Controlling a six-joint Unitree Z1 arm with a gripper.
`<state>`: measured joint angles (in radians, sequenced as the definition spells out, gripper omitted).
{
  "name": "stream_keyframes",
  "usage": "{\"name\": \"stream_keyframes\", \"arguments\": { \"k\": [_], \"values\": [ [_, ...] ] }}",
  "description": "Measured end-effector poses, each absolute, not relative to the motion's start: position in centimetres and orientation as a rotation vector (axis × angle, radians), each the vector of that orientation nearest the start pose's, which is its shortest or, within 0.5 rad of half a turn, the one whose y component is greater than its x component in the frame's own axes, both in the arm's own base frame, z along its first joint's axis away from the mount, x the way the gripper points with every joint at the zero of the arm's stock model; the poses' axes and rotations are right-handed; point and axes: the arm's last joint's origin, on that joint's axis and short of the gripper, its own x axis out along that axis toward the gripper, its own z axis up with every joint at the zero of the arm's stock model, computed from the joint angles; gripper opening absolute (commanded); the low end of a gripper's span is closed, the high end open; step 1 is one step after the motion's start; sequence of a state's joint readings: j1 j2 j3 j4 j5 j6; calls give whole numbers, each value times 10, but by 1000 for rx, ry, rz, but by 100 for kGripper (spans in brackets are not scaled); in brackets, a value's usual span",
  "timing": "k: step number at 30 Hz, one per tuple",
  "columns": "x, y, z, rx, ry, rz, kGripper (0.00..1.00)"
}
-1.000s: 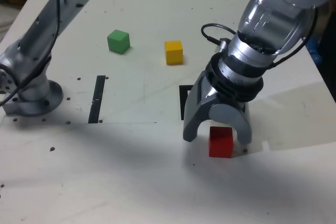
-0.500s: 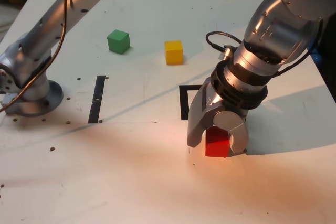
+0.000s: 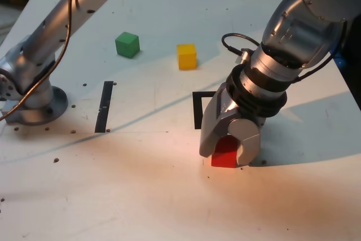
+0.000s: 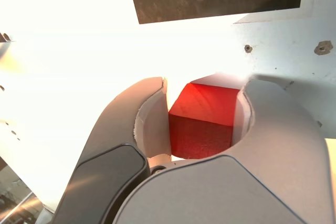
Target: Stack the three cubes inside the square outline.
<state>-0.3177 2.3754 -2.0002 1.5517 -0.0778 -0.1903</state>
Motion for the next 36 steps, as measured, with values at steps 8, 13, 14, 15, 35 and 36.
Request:
{"name": "stream_keyframes", "arguments": {
  "k": [8,13,14,15,35,36],
  "values": [
    [399,-109,227,130,1922,-47,32],
    [397,-85,231,125,1926,-29,32],
    [397,-81,231,124,1925,-28,32],
    [398,-78,232,121,1925,-27,32],
    [410,-22,221,78,1931,-27,32],
    [410,-21,219,78,1932,-28,32]
  ]
}}
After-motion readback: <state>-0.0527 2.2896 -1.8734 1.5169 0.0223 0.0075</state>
